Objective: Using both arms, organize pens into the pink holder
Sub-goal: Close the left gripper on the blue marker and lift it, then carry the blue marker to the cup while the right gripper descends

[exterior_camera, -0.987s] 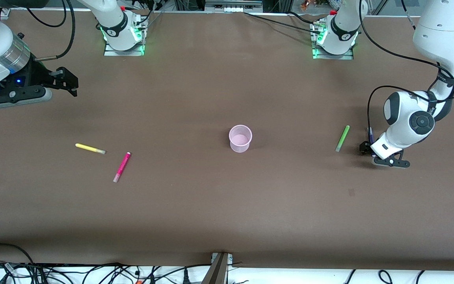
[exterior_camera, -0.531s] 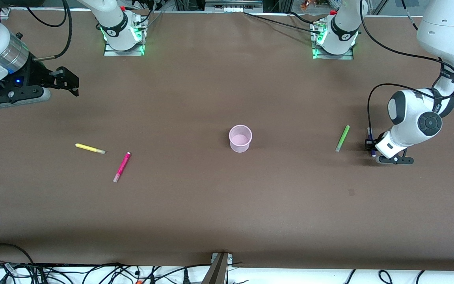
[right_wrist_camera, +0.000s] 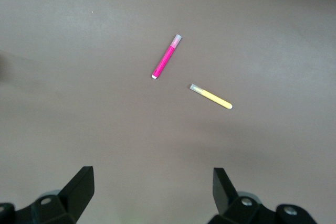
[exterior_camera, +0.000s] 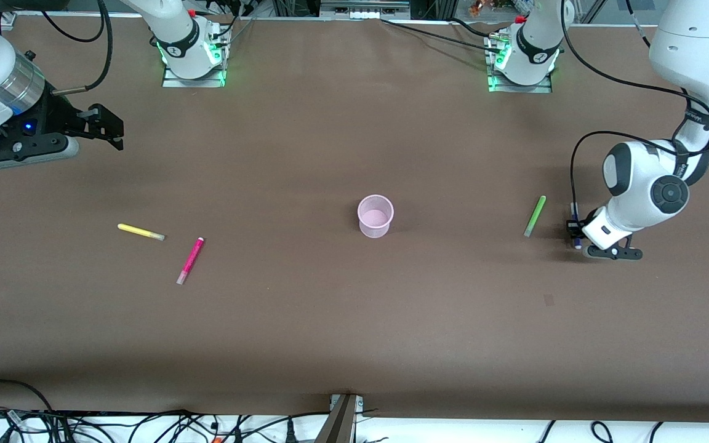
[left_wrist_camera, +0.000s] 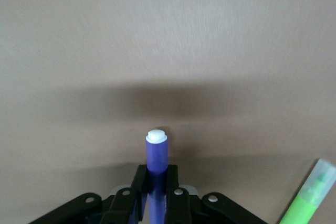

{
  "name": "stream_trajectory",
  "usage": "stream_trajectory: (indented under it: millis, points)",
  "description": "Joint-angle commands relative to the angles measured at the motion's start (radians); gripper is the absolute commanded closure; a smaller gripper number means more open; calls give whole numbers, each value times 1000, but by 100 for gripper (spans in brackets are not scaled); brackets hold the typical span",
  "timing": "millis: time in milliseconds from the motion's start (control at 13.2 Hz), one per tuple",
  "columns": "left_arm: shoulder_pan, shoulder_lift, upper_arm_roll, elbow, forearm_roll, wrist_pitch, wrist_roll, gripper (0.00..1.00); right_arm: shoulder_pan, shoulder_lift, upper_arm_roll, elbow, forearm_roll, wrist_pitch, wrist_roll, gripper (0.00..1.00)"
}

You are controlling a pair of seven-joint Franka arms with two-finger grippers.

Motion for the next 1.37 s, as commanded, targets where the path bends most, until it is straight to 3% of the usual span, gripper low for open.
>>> stream_trajectory:
  millis: [0,228,379,531,759,911,1138,1290]
  points:
    - [-2,-63,-8,65,-13,-157,37,100,0,6,-1,22,13,-6,6,0]
    - [-25,-54,-8,264,-10,-508,48,100,0,7,-1,22,10,-4,3,0]
    - [-57,-49,-8,352,-19,-630,52,100,1,9,-1,22,10,-4,1,0]
    - [-69,-54,-55,399,-19,-641,57,100,-2,19,-1,22,12,13,-6,0]
    - [-71,-52,-206,479,-28,-636,209,100,1,61,1,20,-1,83,3,0]
    - [-66,-54,-281,484,-146,-622,233,100,-13,90,-7,22,18,95,3,0]
    - [-77,-17,-396,482,-321,-477,371,100,-21,180,-12,22,39,103,3,0]
    - [-85,7,-502,479,-349,-338,382,100,-30,243,-12,20,12,100,-11,0]
